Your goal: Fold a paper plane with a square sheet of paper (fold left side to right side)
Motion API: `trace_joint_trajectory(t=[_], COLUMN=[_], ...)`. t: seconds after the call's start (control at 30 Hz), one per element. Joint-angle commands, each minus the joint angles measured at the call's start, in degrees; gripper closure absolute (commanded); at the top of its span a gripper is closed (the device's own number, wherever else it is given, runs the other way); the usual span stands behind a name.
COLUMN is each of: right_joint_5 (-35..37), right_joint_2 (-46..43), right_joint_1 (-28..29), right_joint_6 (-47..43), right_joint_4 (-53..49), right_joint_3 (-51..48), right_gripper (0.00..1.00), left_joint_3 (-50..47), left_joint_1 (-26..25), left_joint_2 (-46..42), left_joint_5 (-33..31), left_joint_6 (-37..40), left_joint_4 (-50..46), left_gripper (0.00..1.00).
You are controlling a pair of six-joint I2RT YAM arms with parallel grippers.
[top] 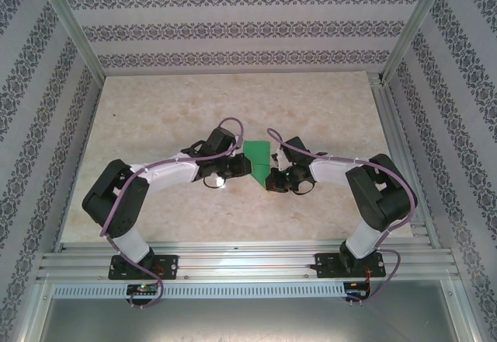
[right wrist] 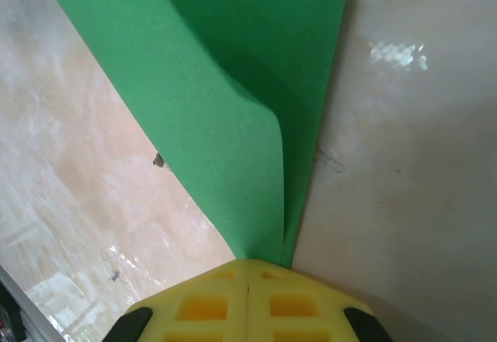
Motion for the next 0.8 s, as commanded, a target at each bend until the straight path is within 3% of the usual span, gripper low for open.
trace_joint_trajectory(t=[0.0,0.37,0.77], right_joint_5=[5.6,6.1,6.8], right_joint_2=[4.0,4.2,4.6], right_joint_1=[0.6,1.1,1.3], right_joint_6=[-1.1,-1.0,-1.5], right_joint_4=[-5.4,-6.0,-7.0], right_joint_3=[-1.8,-1.6,-1.1], right_gripper=[0.96,0.96,0.96], left_joint_3=[-0.8,0.8,3.0], left_joint_1=[-2.1,-3.4,-5.0], left_joint_2=[3.0,7.7,11.4], left_joint_5=[4.2,1.5,2.6], left_joint_6=[-4.2,-4.9,-6.0], left_joint_4=[10.9,10.9,12.4], left_gripper=[0.85,0.87,0.87])
